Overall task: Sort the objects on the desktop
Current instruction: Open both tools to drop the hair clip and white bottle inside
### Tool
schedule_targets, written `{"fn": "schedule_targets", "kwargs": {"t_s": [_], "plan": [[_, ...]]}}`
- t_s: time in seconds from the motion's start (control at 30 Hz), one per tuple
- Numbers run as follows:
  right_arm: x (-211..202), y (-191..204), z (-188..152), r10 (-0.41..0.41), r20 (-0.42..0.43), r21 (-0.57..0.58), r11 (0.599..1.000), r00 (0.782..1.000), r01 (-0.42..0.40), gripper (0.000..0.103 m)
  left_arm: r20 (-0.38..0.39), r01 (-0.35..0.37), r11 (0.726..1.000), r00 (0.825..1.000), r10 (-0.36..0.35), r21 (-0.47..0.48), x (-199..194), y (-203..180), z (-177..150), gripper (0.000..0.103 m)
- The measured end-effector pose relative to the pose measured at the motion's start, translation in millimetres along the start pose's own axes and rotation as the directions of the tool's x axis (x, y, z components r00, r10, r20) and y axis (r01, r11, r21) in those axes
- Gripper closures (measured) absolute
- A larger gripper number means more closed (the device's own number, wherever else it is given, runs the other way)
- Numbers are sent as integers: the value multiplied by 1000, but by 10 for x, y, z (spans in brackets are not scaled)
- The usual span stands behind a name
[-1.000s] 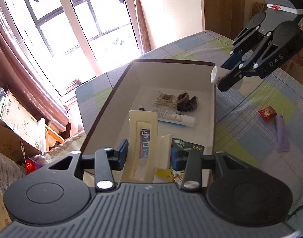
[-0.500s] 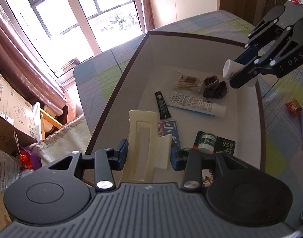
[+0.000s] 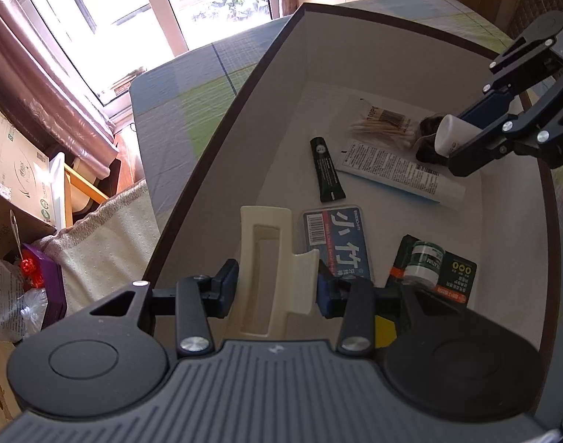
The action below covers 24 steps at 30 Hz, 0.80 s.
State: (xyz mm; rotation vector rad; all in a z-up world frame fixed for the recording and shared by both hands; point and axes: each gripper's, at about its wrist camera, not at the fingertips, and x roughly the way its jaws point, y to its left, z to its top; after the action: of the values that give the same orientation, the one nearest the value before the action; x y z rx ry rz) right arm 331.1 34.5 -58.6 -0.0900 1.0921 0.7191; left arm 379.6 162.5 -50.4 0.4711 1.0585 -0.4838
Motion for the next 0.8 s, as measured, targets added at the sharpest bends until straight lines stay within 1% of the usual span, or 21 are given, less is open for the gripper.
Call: {"fn": "schedule_targets", "kwargs": {"t_s": [0.13, 0.33, 0.4, 0.47, 0.63, 0.8], "plan": [[66, -29, 10, -2, -15, 4, 1000, 1000, 2, 74, -27, -5, 1000, 1000, 5, 11, 112, 6, -7, 66], [171, -51, 19, -4, -34, 8, 1000, 999, 5, 74, -81, 0, 1000, 997, 0, 3, 291, -4, -43, 65], [195, -60, 15, -4, -39, 10, 1000, 999, 4, 74, -102, -11, 1000, 995, 11, 1, 346, -3, -67, 65], [214, -65, 14, -5, -45, 10, 1000, 999, 5, 74, -115, -24, 1000, 993, 24, 8, 383, 4, -83, 62], [252, -79, 17, -8, -55, 11, 1000, 998, 9, 74, -111, -14, 1000, 994, 14, 0, 333, 7, -99, 54], [304, -77, 24, -8, -65, 7, 1000, 998, 8, 73, -98, -24, 1000, 995, 24, 5, 260, -7, -122, 53]]}}
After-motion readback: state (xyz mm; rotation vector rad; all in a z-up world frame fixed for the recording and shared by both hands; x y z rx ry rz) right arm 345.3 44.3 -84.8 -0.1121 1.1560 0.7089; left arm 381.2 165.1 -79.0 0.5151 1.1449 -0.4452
